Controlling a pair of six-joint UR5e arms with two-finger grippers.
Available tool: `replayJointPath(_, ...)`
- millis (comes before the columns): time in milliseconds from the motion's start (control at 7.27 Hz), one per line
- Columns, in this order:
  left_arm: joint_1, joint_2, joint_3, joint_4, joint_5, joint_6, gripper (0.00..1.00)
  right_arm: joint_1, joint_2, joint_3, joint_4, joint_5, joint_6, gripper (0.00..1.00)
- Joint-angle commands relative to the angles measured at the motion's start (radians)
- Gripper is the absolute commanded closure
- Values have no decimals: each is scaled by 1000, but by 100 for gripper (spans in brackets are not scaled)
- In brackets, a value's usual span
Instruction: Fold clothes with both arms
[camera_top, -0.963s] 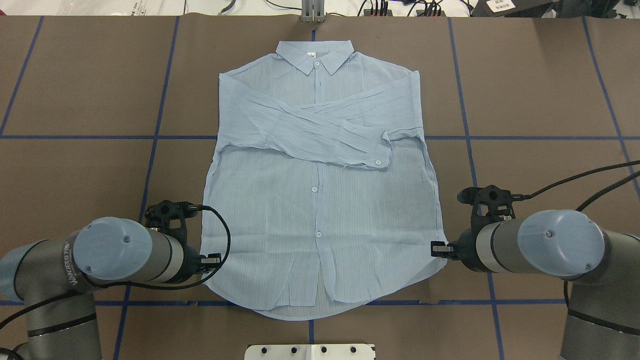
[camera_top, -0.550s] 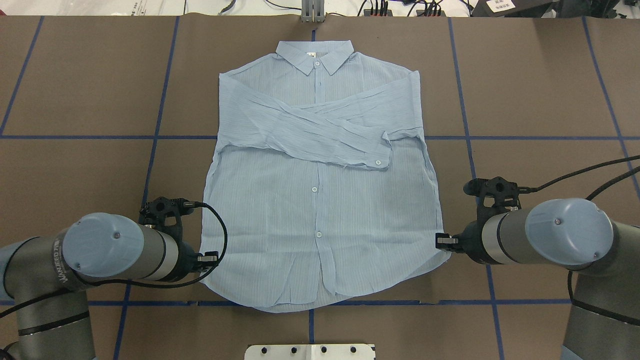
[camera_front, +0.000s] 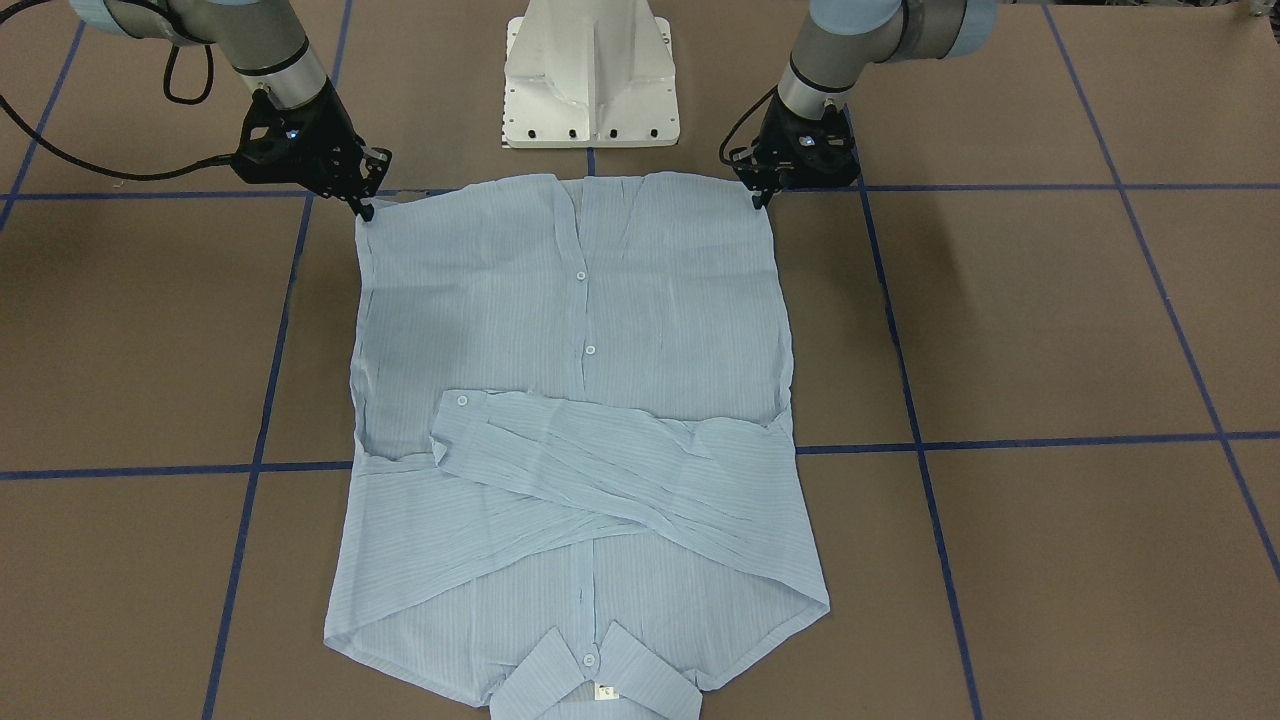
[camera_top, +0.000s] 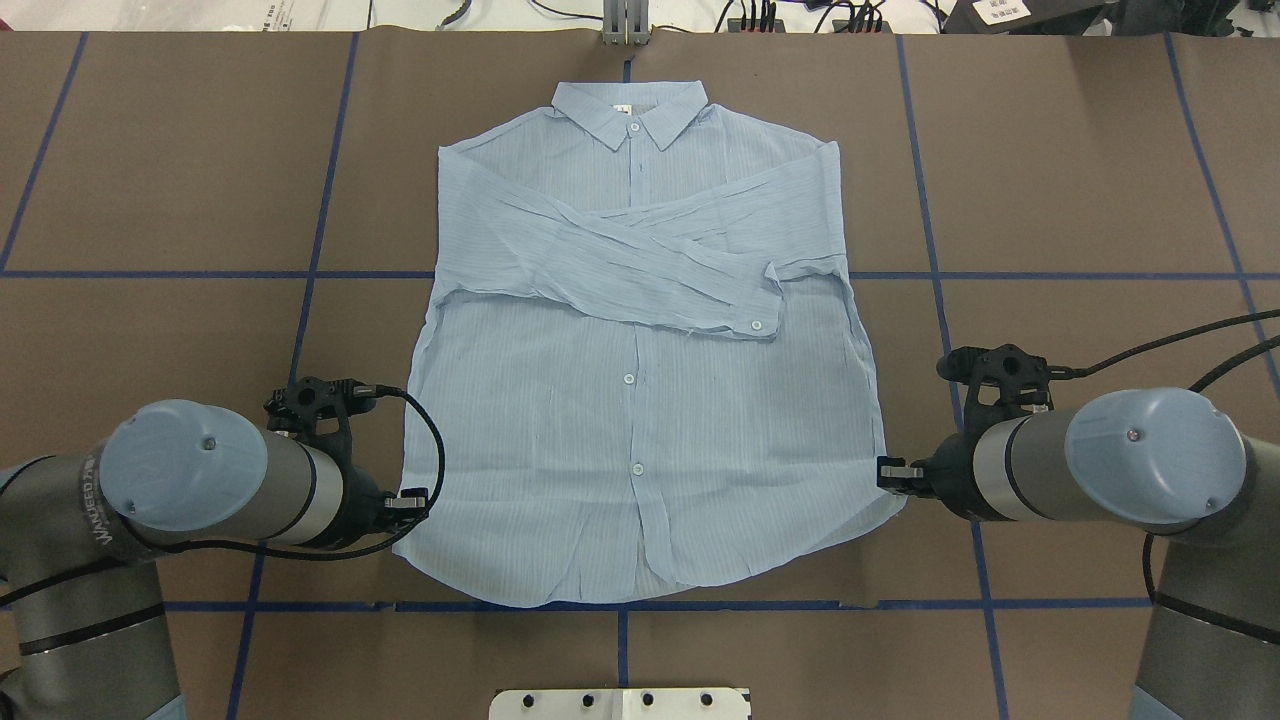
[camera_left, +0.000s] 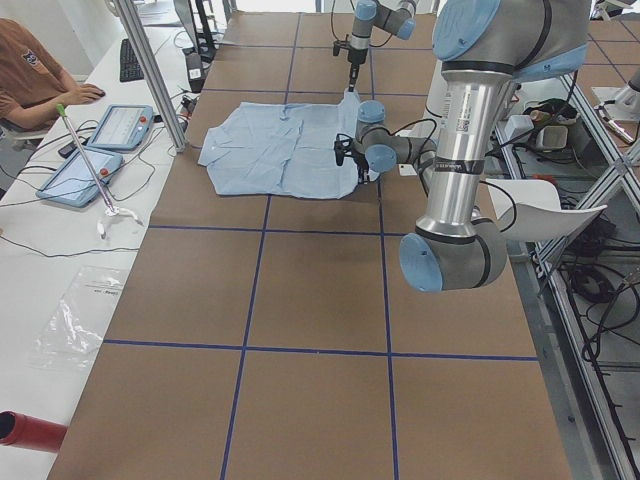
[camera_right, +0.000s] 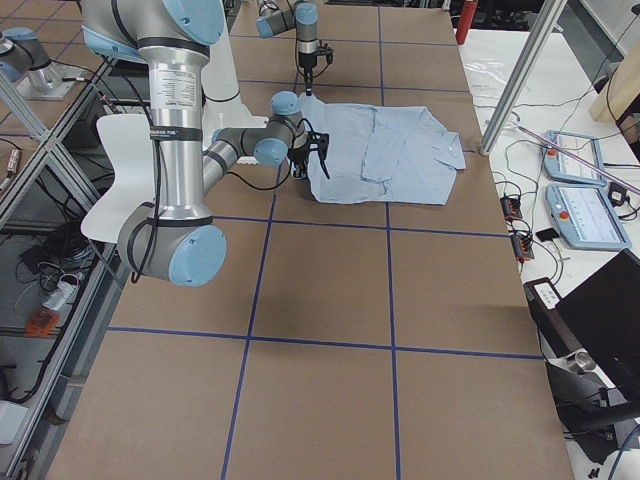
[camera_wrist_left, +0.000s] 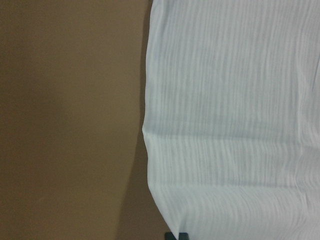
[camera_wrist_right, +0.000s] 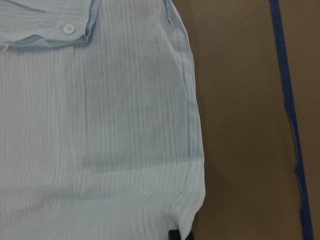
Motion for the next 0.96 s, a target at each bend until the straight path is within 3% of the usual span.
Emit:
replayJointPath(0,-3,5,0,0,-2,0,100,23,-5,4,-1,6,0,100)
replayJointPath(550,-26,-9,-5,-3,-31,0,100,67,9,-1,-1,41,-1,100)
replayJointPath(825,-100,-20,-43,-5,-63,2,100,119,46,-7,-4,69,-3,100)
